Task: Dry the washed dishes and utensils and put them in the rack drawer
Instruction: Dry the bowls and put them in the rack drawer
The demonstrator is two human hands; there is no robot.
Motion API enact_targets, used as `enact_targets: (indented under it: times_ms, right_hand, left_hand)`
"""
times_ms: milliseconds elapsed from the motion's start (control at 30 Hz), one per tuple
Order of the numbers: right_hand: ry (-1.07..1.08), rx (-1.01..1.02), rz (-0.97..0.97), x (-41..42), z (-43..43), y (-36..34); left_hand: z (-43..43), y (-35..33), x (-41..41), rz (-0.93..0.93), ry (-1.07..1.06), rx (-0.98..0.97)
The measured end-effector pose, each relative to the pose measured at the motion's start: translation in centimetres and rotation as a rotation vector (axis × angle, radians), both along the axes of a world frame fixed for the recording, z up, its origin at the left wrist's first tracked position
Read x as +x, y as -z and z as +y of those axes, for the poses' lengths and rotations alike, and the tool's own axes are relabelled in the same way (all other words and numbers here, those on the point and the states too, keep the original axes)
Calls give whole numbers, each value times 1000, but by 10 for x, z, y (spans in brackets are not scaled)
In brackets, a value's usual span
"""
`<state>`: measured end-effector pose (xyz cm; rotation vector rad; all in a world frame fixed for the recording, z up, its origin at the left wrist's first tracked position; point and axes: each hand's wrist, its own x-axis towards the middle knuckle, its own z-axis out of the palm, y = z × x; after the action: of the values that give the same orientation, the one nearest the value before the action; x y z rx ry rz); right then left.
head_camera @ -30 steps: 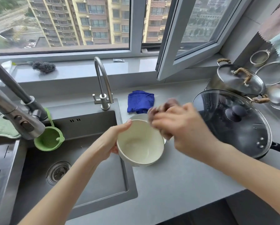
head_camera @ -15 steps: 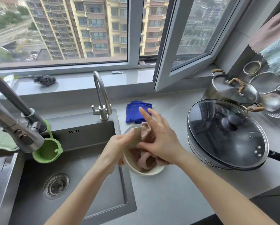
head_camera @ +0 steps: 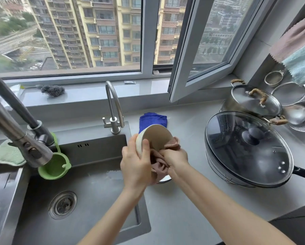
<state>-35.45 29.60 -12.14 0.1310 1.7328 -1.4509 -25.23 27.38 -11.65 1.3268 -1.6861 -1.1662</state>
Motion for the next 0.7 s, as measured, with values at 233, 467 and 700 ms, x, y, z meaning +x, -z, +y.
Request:
enact_targets:
  times_ms: [233,467,700]
  right_hand:
    - [-686,92,983,-22,1,-40]
    - [-164,-37,183,1,-7,-21]
    - [-330,-225,431,-2,11,-28]
  left_hand:
    - [-62,-24,21,244,734,520]
    - [-51,-19,1,225,221,164]
    - [-48,-21,10,370,107,463]
